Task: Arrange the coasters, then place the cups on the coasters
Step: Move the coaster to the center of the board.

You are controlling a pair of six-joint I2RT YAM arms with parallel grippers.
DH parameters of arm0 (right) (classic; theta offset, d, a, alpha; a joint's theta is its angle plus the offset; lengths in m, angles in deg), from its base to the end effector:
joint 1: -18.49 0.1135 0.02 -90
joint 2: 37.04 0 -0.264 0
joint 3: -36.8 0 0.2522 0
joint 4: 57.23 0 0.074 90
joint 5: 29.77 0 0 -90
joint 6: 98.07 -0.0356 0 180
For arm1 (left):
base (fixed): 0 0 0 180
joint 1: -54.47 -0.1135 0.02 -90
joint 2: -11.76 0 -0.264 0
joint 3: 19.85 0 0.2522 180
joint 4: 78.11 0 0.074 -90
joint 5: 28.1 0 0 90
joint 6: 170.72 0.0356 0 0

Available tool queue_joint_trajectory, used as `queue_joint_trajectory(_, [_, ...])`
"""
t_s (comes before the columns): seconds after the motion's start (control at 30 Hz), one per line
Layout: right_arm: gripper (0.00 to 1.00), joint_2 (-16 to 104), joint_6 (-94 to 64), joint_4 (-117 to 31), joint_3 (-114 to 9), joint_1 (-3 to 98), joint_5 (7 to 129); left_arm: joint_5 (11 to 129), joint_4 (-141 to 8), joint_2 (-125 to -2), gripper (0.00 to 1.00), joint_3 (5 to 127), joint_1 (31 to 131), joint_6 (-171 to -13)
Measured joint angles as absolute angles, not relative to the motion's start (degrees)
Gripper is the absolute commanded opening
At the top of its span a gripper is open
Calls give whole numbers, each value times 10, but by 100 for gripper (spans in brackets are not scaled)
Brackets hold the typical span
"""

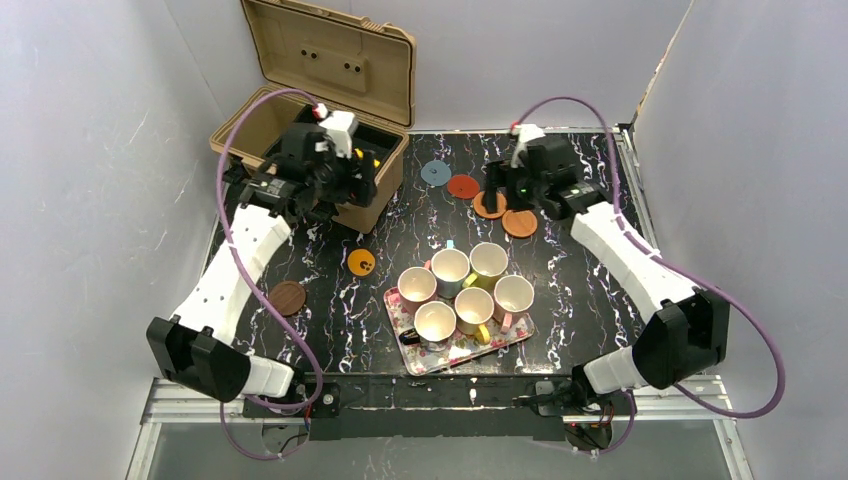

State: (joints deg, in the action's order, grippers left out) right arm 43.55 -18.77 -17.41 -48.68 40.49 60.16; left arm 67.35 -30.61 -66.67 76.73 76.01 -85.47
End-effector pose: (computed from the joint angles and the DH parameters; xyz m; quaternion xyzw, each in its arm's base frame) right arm 0.2948 0.1191 0.3327 -0.0870 0.8824 0.1296 0.4437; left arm 0.2798 -0.1141 0.3971 0.1496 0.8495 -0.1547 0.4818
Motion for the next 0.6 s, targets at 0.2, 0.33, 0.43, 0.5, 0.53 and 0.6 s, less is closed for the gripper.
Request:
queue_joint_trajectory(0.2, [96, 471, -194, -180, -540, 560, 555, 674, -348, -651, 95, 746, 673, -880])
queue_joint_trajectory(0.33, [96, 510, -201, -187, -561, 641, 518, 653, -411, -602, 98, 667, 648, -899])
queue_joint_trajectory(0.43, [97, 553, -210, -207, -579, 696, 482, 641, -451, -563, 98, 605, 638, -909])
queue_joint_trajectory(0.5, [98, 577, -216, -229, -580, 725, 463, 633, -466, -550, 98, 586, 632, -912])
queue_joint_trajectory(0.53, [98, 591, -219, -242, -580, 740, 453, 629, -475, -546, 98, 581, 630, -912])
queue_joint_trajectory(0.6, [99, 622, -226, -271, -580, 766, 440, 618, -488, -536, 98, 573, 628, -910])
